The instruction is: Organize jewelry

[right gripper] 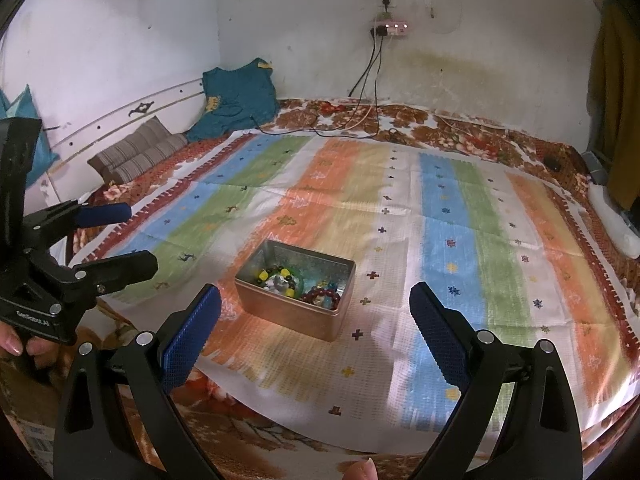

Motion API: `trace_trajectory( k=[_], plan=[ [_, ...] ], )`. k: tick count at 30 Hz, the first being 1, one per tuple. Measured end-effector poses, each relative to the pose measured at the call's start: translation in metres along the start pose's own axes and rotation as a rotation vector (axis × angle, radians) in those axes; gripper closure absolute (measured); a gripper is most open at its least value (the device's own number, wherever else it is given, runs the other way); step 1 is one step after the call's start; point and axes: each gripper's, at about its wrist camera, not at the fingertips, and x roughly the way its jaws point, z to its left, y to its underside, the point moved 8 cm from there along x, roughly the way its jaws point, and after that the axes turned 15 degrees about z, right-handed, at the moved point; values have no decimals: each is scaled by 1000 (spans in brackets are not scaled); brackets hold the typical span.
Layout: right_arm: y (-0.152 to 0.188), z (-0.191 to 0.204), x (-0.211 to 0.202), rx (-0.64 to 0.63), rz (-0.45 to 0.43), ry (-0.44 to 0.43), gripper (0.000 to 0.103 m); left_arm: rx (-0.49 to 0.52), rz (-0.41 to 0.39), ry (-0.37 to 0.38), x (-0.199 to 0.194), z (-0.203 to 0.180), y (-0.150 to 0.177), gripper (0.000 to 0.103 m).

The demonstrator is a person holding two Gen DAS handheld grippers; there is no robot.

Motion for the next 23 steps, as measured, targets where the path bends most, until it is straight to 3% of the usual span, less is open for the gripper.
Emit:
trace_trajectory(
  k=[23],
  plan=[
    [1,-5,-2,-1,0,1,7,-3,-39,-21,-6,1,-1,6]
  ],
)
